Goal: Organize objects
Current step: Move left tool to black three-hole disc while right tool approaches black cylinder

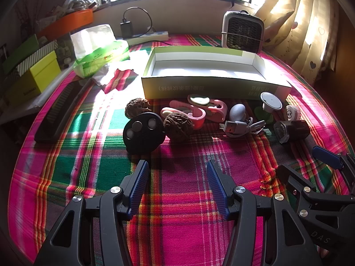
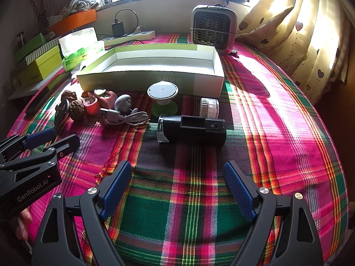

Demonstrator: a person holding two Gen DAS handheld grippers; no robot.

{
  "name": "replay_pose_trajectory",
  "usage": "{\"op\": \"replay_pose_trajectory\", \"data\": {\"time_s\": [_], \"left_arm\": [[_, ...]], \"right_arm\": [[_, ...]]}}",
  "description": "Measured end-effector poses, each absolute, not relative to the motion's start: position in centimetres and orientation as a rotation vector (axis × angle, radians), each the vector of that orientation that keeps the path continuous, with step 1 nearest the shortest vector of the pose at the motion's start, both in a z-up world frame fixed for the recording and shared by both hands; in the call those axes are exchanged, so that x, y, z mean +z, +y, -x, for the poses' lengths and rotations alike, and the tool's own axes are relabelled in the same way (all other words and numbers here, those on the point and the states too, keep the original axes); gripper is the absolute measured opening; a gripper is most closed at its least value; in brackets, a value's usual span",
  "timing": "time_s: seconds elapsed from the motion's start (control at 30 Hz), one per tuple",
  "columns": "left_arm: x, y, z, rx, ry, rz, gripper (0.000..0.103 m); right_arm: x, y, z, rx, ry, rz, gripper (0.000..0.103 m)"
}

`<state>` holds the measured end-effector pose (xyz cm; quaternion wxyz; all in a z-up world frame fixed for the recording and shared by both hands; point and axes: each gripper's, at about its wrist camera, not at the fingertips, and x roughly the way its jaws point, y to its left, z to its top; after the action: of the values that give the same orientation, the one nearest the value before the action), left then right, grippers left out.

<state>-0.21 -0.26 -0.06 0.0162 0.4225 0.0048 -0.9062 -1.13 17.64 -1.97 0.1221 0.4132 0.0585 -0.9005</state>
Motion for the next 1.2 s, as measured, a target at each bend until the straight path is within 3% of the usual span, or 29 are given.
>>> {"op": "replay_pose_trajectory", "data": {"time_s": [0.8,1.2], "left_arm": [[0.2,-0.8,0.3,-2.913,-0.044,-1.369,0.053],[0.4,-2.9,0.2,-2.953,0.031,-1.411,0.053]], "right_arm": [[-1.5,19.5,1.8,-2.53,0.24,-1.17,0.085],[0.4,20.8,4.6,-2.464,0.268,-1.089,0.085]]}}
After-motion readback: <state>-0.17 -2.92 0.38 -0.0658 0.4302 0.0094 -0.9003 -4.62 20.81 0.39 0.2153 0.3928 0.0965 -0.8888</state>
